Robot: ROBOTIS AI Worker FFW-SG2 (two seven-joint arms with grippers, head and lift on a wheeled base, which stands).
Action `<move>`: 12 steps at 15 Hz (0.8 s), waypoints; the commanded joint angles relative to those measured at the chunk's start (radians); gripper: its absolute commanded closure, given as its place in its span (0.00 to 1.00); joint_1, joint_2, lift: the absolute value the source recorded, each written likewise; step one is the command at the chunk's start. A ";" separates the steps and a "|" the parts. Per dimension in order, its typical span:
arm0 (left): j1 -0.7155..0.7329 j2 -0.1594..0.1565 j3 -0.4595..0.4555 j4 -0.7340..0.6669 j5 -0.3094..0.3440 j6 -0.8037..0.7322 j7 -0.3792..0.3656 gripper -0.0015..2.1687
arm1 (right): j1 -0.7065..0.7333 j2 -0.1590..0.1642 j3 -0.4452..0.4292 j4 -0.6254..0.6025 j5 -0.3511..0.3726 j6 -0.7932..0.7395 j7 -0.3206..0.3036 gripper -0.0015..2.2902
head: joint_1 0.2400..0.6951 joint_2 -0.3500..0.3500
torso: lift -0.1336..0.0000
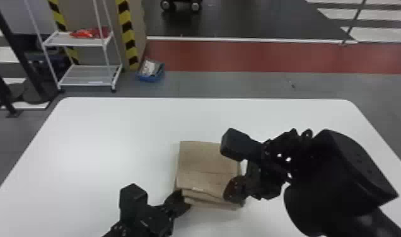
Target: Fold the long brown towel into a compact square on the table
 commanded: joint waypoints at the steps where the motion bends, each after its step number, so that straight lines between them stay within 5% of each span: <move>1: 0.000 -0.003 -0.002 0.001 -0.002 0.000 0.000 0.99 | 0.010 -0.003 0.000 -0.008 0.012 -0.001 0.003 0.93 | 1.00 0.45 | 0.08; 6: 0.034 -0.003 -0.003 -0.047 -0.008 0.006 0.000 0.99 | 0.007 -0.008 -0.004 -0.003 0.031 -0.020 0.003 0.93 | 1.00 0.44 | 0.08; 8: 0.043 -0.003 -0.005 -0.103 -0.071 0.110 -0.011 0.98 | 0.007 -0.006 -0.007 0.000 0.031 -0.029 0.003 0.93 | 1.00 0.43 | 0.08; 10: 0.054 -0.003 0.004 -0.143 -0.095 0.169 -0.064 0.68 | 0.009 -0.002 -0.007 0.000 0.030 -0.035 0.003 0.93 | 1.00 0.44 | 0.08; 12: 0.061 -0.003 0.007 -0.183 -0.112 0.227 -0.123 0.06 | 0.009 0.010 -0.010 0.000 0.027 -0.041 0.003 0.93 | 1.00 0.44 | 0.08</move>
